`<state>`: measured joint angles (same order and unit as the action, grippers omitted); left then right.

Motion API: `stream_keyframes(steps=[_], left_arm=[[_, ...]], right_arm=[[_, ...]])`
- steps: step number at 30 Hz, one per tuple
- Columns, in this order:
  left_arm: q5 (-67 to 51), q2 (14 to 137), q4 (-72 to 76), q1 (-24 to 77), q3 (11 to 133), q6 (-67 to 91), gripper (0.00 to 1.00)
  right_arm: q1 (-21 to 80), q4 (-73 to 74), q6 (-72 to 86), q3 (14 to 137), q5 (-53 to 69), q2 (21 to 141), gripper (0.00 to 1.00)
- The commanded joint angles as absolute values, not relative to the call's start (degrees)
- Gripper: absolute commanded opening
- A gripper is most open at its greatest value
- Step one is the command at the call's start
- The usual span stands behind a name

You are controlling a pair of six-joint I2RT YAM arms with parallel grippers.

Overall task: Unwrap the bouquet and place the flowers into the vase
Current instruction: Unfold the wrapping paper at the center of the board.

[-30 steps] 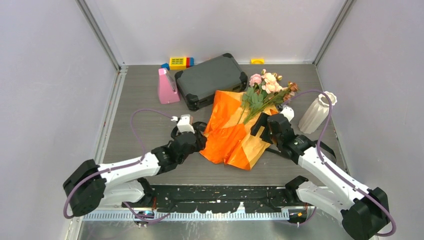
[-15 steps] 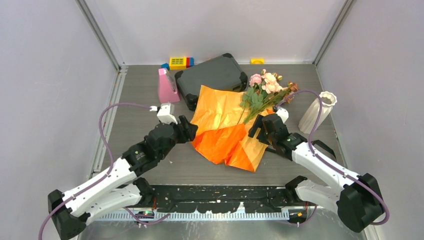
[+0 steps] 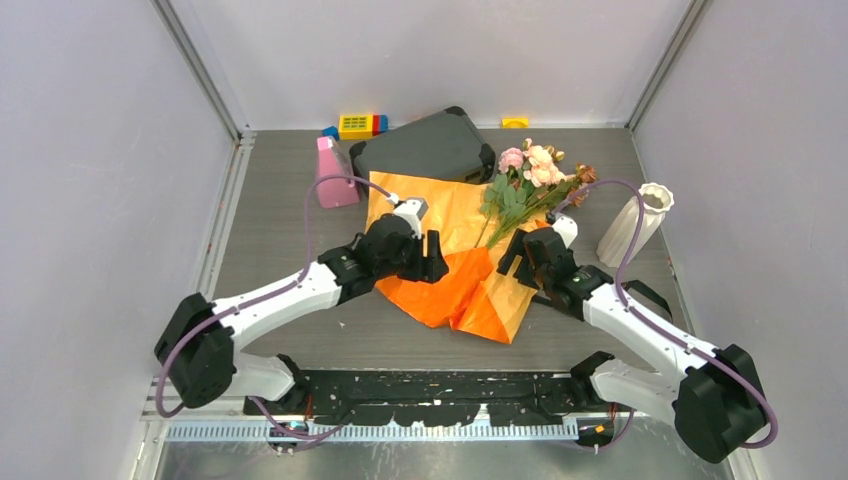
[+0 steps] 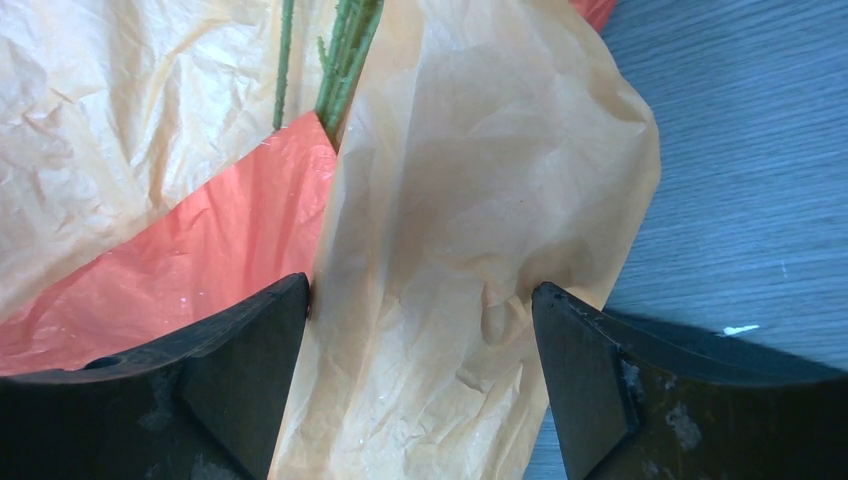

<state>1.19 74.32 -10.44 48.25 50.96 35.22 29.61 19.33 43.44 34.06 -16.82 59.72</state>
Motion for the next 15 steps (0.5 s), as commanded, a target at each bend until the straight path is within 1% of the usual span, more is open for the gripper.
stream_keyframes(steps=[1,2,7,13,15], left_arm=[[-3.2,77.4,-2.0,43.9,49.8,34.9,0.64],[-4.1,78.4,-0.7,42.7,48.2,35.5,0.63],[-5.5,82.7,4.1,39.0,43.4,36.8,0.63],[-5.7,85.3,7.3,36.9,40.1,36.7,0.64],[-4.9,85.9,7.7,36.7,39.6,36.1,0.65]], right_arm=[[29.4,22.4,43.5,35.8,-21.4,59.5,0.87],[29.4,22.9,43.4,35.8,-21.9,58.6,0.87],[28.5,25.1,41.9,35.7,-24.7,55.7,0.94],[24.1,26.6,42.0,35.3,-18.9,56.9,0.93],[23.7,27.6,42.1,35.2,-19.1,56.2,0.94]])
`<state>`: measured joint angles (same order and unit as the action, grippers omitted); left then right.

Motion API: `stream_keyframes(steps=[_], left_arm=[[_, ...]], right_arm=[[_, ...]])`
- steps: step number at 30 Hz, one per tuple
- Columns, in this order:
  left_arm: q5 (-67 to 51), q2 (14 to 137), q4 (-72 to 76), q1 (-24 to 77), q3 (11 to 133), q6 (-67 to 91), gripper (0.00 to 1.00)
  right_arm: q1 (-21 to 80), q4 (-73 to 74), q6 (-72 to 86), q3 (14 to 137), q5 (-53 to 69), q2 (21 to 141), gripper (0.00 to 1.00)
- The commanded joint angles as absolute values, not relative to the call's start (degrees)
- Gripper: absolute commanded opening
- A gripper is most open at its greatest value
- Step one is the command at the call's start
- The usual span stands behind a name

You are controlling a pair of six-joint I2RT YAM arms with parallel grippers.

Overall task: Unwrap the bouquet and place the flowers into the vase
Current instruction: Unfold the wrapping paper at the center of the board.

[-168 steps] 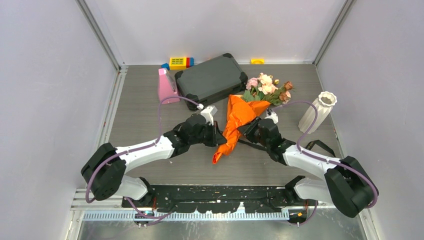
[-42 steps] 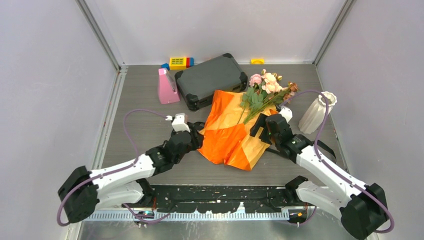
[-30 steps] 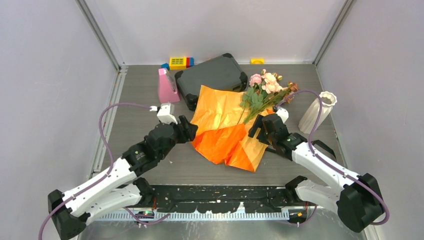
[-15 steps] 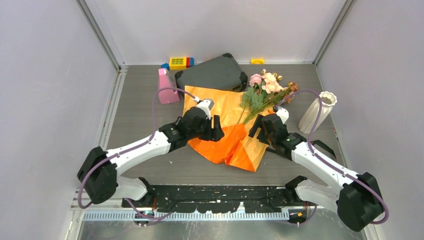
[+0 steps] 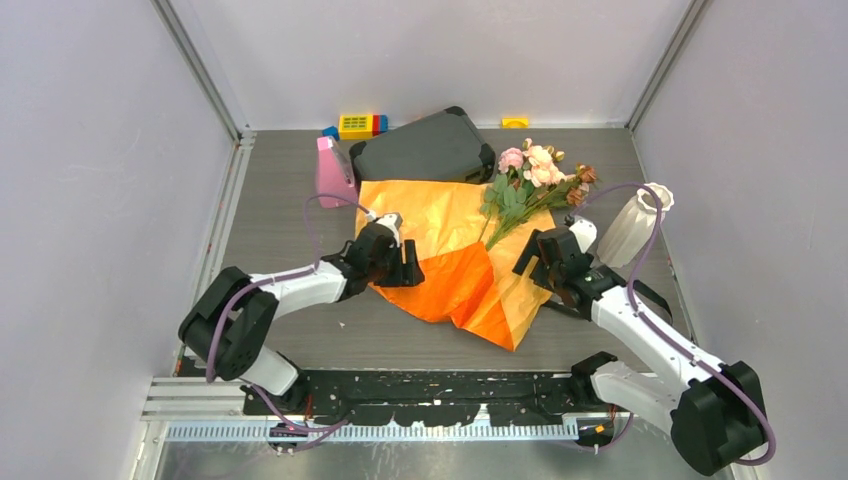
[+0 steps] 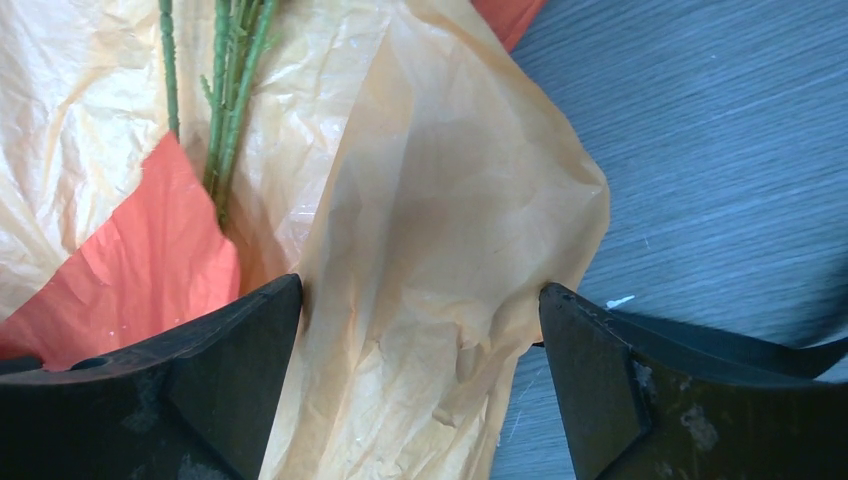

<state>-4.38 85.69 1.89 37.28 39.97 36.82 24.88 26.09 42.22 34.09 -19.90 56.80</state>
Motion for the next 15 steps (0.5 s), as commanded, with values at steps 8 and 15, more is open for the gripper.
stream_keyframes(steps=[8,15], left_arm=[[-4.0,89.6,9.1,35.0,37.4,35.4,0.66],[-4.3,90.9,10.7,34.8,36.4,35.6,0.66]], right_arm=[[14.0,27.7,41.2,33.7,-10.8,54.0,0.98],[11.7,28.2,42.1,33.1,-11.7,55.6,0.99]])
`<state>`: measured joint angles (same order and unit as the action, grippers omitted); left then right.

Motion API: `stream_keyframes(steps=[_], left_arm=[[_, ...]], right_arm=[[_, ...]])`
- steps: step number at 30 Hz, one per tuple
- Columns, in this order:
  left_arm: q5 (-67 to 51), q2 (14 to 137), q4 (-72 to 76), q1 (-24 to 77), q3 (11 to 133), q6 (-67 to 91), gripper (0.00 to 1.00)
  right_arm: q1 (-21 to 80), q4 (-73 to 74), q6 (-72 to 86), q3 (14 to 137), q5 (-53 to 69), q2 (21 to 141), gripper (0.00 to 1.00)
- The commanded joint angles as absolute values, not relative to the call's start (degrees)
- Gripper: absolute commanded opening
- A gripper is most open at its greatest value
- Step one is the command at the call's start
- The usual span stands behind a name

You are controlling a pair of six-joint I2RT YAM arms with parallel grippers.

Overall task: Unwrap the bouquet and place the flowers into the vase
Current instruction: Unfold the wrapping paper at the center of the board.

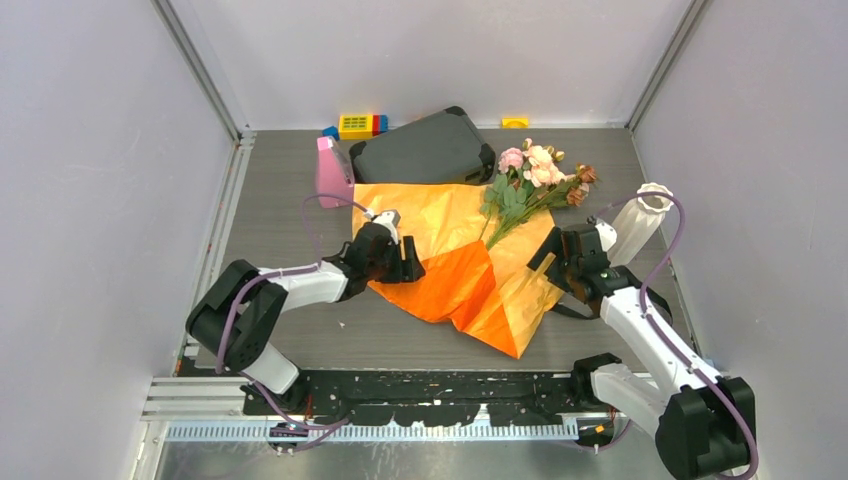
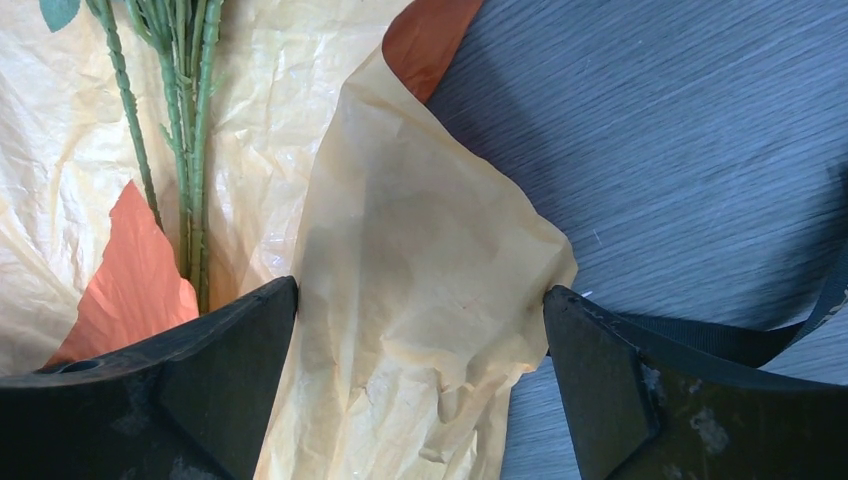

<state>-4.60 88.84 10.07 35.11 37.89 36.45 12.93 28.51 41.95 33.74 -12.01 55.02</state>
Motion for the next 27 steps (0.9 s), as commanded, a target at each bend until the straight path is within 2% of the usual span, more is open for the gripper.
stream_keyframes(steps=[1,6,9,14,15,17,19,23,27], left_arm=[[-4.4,91.0,10.7,34.8,36.5,35.5,0.66],[-4.8,91.8,10.5,34.7,36.8,35.2,0.66],[-5.4,92.4,10.8,34.7,37.1,35.3,0.66],[-5.3,93.3,11.2,34.6,37.2,35.3,0.66],[-5.2,93.4,11.1,34.6,37.1,35.1,0.66],[-4.9,93.4,11.0,34.5,36.8,34.9,0.66],[-4.6,93.4,11.0,34.5,36.4,34.7,0.66],[-4.6,93.7,11.3,34.4,35.8,34.3,0.66],[-5.1,94.1,11.7,34.5,35.4,34.0,0.66]], right_arm=[[11.5,28.3,42.3,33.1,-11.6,55.7,0.99],[10.6,26.6,42.8,32.6,-9.5,56.3,0.99],[10.6,25.1,43.8,31.7,-8.2,57.7,0.95],[10.5,23.8,43.8,31.3,-6.9,59.0,0.65],[10.5,24.2,43.6,31.8,-7.2,58.9,0.54],[10.6,25.9,42.9,33.3,-7.5,57.9,0.41],[10.5,28.3,42.0,35.3,-8.2,56.5,0.32],[10.6,33.9,39.4,39.6,-11.2,53.7,0.21],[10.5,39.1,36.8,43.1,-13.1,53.6,0.19]])
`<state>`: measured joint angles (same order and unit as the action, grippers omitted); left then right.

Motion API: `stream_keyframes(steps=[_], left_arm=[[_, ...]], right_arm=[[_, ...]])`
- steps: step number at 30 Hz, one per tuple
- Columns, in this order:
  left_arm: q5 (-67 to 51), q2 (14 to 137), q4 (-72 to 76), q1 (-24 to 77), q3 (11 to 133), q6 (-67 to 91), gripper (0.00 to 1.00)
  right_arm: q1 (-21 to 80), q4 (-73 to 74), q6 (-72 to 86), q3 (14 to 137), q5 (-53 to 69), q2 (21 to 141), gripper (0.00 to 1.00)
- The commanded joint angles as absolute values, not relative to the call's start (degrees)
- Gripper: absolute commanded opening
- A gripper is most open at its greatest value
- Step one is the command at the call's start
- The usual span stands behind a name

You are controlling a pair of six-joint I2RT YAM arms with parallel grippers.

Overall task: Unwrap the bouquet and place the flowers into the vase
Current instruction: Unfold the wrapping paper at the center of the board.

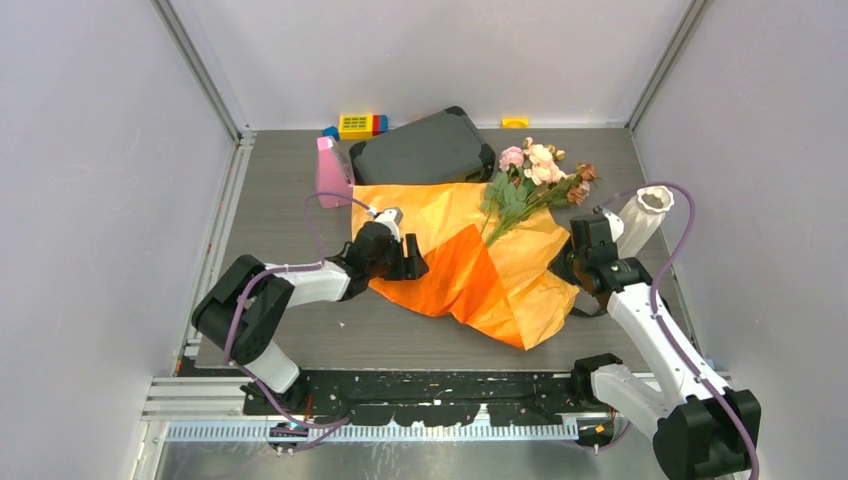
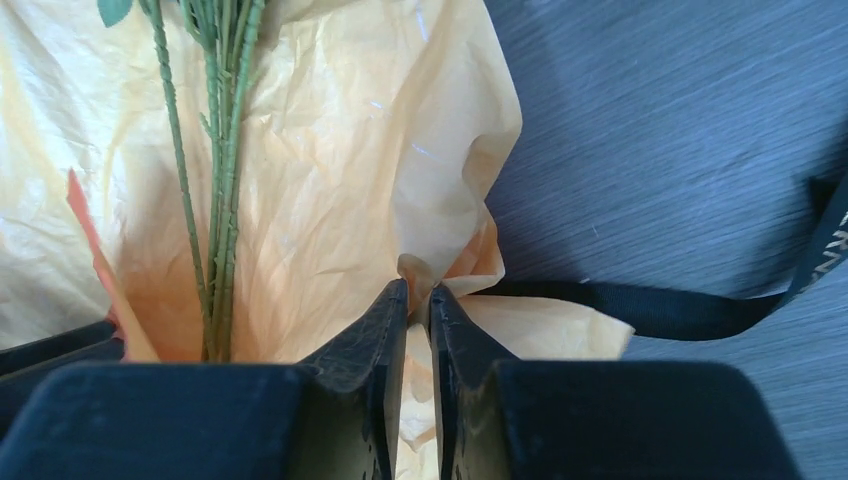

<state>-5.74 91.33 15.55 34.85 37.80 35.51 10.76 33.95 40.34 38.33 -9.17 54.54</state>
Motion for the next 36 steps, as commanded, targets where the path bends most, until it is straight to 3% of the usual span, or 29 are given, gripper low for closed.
stream_keyframes(steps=[1,4,7,9,11,16,20,26,36], left_arm=[[-5.1,94.2,11.8,34.4,35.3,33.9,0.66],[-5.5,94.4,11.8,34.5,35.4,33.6,0.66],[-6.4,93.9,11.5,34.4,35.8,33.3,0.66],[-7.1,93.3,11.0,34.4,36.4,33.0,0.66],[-8.0,92.6,10.3,34.4,37.3,32.6,0.67],[-9.7,89.2,7.3,34.6,40.0,31.2,0.68],[-9.3,85.4,3.3,35.8,42.4,30.2,0.69],[-5.3,79.5,-2.6,41.8,45.6,29.3,0.69],[-2.2,79.2,-2.1,42.4,41.4,34.4,0.72]], right_arm=[[10.6,40.2,36.3,43.8,-13.4,53.7,0.2],[10.6,42.1,35.3,44.8,-15.1,54.0,0.32],[10.6,44.1,34.9,45.7,-16.7,53.5,0.63],[10.6,44.9,34.9,45.9,-16.9,53.1,0.73],[10.6,45.6,35.3,45.9,-16.4,52.7,0.76],[10.6,44.9,38.0,45.0,-10.9,51.2,0.78],[10.6,40.5,40.8,42.3,0.9,50.7,0.76],[12.1,33.6,41.5,41.3,14.1,50.0,0.65],[29.0,24.8,41.0,43.6,19.2,54.6,0.6]])
